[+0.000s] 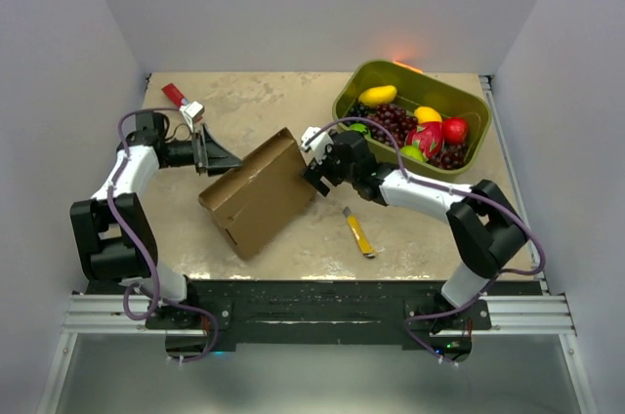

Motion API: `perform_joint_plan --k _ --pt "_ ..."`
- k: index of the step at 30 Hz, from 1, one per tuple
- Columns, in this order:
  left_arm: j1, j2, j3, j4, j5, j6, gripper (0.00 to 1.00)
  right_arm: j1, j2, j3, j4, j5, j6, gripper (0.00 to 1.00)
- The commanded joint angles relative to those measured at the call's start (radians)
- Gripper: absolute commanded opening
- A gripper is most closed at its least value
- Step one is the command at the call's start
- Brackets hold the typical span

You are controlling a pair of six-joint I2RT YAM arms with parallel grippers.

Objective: Unpack the express box

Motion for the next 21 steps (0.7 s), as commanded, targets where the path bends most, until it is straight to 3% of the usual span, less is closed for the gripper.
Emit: perform_joint_plan --k 1,8,12,21 --pt "0.005 -0.023 0.101 -0.032 0.057 0.007 0.08 -0.002 -0.113 0.039 -0.026 -0.153 -0.077 0.92" --pt "0.005 -0.029 0.169 -0.018 0.028 -0.004 0.03 0.025 -0.251 0.136 -0.214 -0.482 -0.444 0.88" --pt "0.002 -0.036 0.190 -0.016 -0.025 0.016 0.00 0.075 -0.252 0.133 -0.214 -0.491 -0.620 0.88" --pt "-0.012 -0.056 0.192 -0.009 -0.094 0.022 0.00 0.123 -0.151 0.229 -0.204 -0.490 -0.754 0.91"
